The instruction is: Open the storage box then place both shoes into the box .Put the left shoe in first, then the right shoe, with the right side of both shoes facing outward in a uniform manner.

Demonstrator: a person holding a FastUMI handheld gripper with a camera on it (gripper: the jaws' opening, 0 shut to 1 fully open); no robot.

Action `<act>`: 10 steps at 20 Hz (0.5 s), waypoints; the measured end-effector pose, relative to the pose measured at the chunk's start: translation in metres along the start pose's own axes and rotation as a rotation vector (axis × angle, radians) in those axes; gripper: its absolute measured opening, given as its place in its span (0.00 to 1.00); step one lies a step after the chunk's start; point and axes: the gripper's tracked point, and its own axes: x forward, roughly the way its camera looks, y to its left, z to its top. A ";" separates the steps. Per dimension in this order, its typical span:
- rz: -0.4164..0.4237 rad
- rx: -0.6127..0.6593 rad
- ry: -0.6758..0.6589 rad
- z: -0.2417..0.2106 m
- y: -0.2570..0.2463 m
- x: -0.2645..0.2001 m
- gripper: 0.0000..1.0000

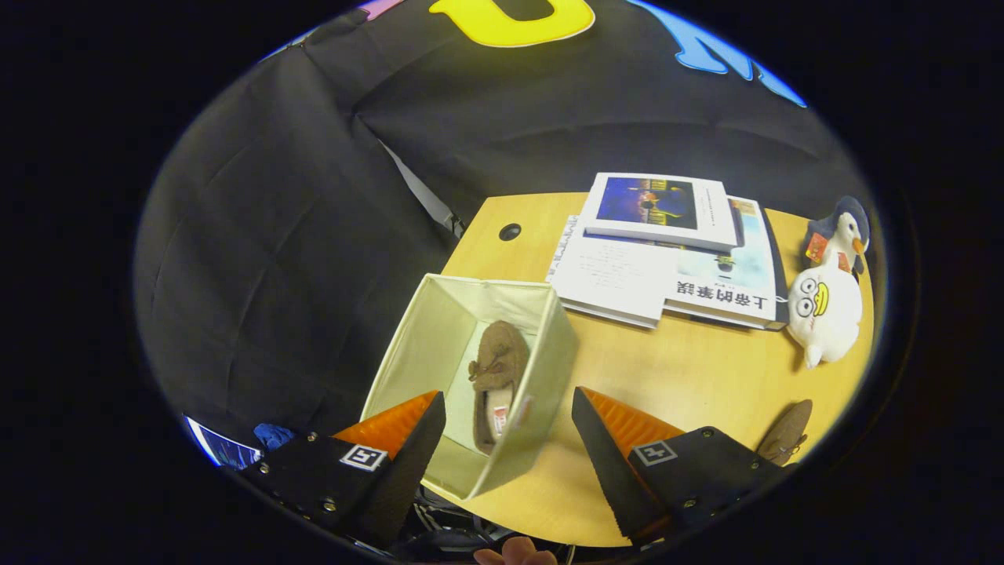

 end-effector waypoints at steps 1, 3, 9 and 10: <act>-0.007 0.002 -0.009 -0.002 -0.010 -0.006 0.98; -0.016 0.016 -0.024 -0.008 -0.030 -0.019 0.98; -0.058 0.084 -0.086 -0.022 -0.092 -0.046 0.98; -0.068 0.098 -0.097 -0.024 -0.103 -0.051 0.98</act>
